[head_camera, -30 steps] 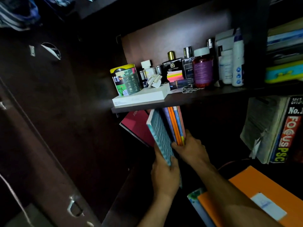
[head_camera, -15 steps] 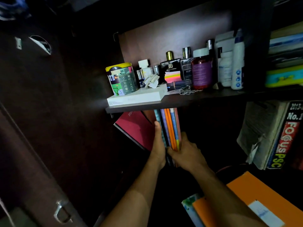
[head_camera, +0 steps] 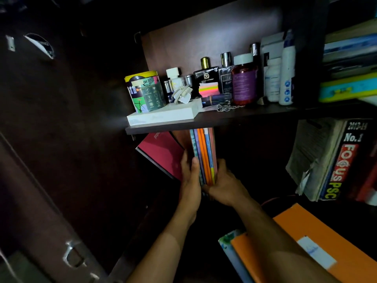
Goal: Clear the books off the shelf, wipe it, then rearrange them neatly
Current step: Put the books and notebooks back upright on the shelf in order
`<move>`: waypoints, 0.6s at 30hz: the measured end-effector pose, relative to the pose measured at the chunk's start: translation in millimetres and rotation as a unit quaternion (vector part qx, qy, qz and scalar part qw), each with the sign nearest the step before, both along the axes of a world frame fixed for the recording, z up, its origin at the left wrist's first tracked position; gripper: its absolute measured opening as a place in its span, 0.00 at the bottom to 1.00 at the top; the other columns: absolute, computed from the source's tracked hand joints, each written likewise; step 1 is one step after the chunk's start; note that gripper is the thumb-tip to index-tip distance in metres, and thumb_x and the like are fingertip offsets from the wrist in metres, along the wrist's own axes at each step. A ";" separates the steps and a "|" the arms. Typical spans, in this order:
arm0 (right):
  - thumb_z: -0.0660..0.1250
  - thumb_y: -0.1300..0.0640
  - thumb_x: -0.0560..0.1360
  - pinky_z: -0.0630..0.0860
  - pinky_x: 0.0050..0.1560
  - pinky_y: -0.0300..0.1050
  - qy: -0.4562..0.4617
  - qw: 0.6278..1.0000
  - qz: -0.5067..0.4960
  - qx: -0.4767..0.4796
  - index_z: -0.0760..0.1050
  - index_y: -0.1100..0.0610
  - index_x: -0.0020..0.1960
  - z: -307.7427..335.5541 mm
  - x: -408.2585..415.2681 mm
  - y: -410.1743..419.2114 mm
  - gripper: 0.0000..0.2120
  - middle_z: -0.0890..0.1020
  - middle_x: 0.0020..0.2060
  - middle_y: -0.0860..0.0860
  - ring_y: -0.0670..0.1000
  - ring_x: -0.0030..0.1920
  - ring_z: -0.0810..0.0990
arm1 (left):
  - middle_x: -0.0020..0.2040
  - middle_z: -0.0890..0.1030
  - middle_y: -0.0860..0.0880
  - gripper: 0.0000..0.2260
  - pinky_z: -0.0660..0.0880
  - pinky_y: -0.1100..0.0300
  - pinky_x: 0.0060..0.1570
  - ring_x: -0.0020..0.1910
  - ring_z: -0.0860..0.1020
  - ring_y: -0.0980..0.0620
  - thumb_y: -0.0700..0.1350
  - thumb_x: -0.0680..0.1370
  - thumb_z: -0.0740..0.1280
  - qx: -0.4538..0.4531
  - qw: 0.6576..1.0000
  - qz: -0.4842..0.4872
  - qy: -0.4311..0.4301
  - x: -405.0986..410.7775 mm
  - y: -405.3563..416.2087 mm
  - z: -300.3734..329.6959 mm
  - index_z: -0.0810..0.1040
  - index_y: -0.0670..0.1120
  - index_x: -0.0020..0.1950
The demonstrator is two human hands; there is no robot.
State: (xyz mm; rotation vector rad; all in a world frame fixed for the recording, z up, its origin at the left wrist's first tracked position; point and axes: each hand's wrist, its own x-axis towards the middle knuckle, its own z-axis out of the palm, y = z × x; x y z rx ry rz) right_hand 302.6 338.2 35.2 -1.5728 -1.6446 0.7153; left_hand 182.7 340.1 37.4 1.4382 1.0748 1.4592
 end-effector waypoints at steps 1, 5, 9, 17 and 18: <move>0.74 0.40 0.64 0.77 0.63 0.59 0.006 1.000 0.002 -0.006 0.50 0.41 0.75 1.2 0.9 0.4 0.47 0.73 0.69 0.53 0.58 0.64 0.78 | 0.69 0.72 0.63 0.29 0.71 0.69 0.61 0.65 0.73 0.69 0.66 0.79 0.60 -0.013 1.000 0.010 -0.004 -4.9 -17.0 -8.5 0.61 0.61 0.79; 0.70 0.38 0.66 0.74 0.65 0.57 0.047 0.999 -0.009 -0.020 0.54 0.43 0.75 4.3 3.0 -6.1 0.42 0.75 0.69 0.53 0.59 0.65 0.77 | 0.58 0.82 0.58 0.21 0.74 0.66 0.57 0.59 0.79 0.59 0.65 0.73 0.71 -0.051 0.993 -0.012 0.101 -35.9 -86.5 -43.5 0.77 0.62 0.64; 0.57 0.36 0.74 0.75 0.63 0.59 0.106 0.992 -0.045 -0.053 0.58 0.40 0.71 9.1 4.0 -7.2 0.27 0.78 0.64 0.55 0.62 0.60 0.78 | 0.66 0.69 0.65 0.44 0.62 0.57 0.65 0.64 0.67 0.61 0.85 0.64 0.51 0.056 0.832 -0.118 0.539 -23.3 -108.0 -44.5 0.69 0.64 0.73; 0.61 0.45 0.81 0.74 0.63 0.51 -0.020 0.998 -0.035 -0.050 0.57 0.54 0.76 28.2 24.4 -35.4 0.28 0.73 0.69 0.60 0.62 0.65 0.76 | 0.60 0.68 0.66 0.36 0.58 0.57 0.55 0.60 0.65 0.62 0.82 0.67 0.50 0.054 0.828 -0.125 0.544 -21.2 -99.3 -46.7 0.68 0.70 0.71; 0.64 0.46 0.81 0.74 0.63 0.51 -0.070 0.997 -0.028 -0.036 0.58 0.55 0.77 35.9 34.0 -48.5 0.30 0.72 0.70 0.59 0.61 0.66 0.75 | 0.60 0.69 0.65 0.34 0.59 0.57 0.56 0.60 0.66 0.62 0.81 0.68 0.51 0.049 0.836 -0.119 0.534 -20.0 -97.9 -47.4 0.70 0.70 0.70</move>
